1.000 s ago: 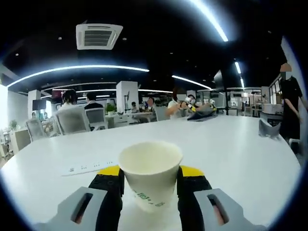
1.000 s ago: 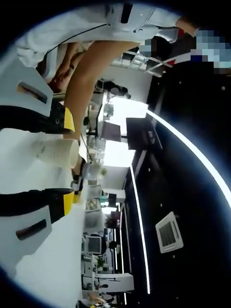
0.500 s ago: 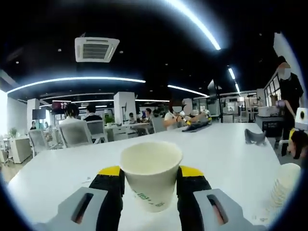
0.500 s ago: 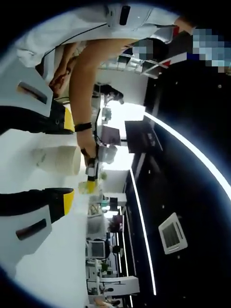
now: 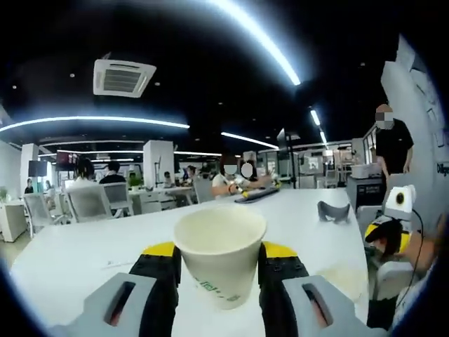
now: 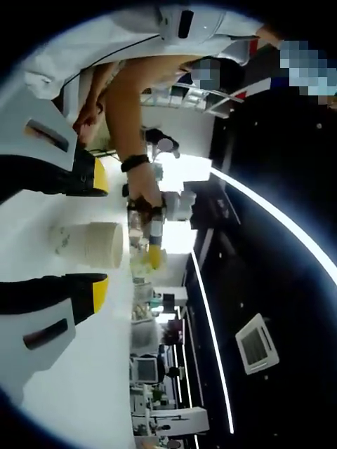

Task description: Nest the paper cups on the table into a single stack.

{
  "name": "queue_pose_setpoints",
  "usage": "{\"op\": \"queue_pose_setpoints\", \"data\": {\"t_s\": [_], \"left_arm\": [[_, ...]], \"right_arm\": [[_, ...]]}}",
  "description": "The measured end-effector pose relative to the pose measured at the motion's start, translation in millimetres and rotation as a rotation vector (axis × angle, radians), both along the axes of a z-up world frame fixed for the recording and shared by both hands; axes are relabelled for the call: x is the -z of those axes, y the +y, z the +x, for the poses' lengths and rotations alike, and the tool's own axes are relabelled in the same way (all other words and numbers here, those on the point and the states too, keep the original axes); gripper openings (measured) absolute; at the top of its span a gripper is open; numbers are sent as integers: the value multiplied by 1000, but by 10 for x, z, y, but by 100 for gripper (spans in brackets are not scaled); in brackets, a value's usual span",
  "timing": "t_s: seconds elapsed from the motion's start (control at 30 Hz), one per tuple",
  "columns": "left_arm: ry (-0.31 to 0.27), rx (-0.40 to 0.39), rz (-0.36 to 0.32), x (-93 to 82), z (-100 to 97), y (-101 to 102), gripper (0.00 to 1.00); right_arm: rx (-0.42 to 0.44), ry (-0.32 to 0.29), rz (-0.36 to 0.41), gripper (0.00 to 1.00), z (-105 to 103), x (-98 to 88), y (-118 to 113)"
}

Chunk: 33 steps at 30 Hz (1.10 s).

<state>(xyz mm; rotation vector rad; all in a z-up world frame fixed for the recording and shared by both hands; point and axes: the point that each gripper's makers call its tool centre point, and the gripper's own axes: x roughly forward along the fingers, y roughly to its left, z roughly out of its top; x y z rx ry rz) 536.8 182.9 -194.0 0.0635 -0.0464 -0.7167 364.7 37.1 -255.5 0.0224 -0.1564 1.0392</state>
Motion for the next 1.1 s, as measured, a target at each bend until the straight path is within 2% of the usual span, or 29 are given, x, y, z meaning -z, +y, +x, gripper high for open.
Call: {"op": "queue_pose_setpoints", "data": {"t_s": [0.27,0.37,0.53,0.7,1.1], "left_arm": [[-14,104,6,-163,-423,-275,46],[-3,165,-27,-215,-606,-387,46],[18,236,-26,-168,-819,-550,46],[37,274,-10,-48,-922,-674,47],[57,259,31,249,-928,-710,47]], "right_arm": [[5,2,3,46,8,17,-34],[6,1,2,46,9,16,-42],[10,0,2,46,18,21,-66],[11,-4,1,46,15,11,-75],[11,-1,-1,45,18,19,-72]]}}
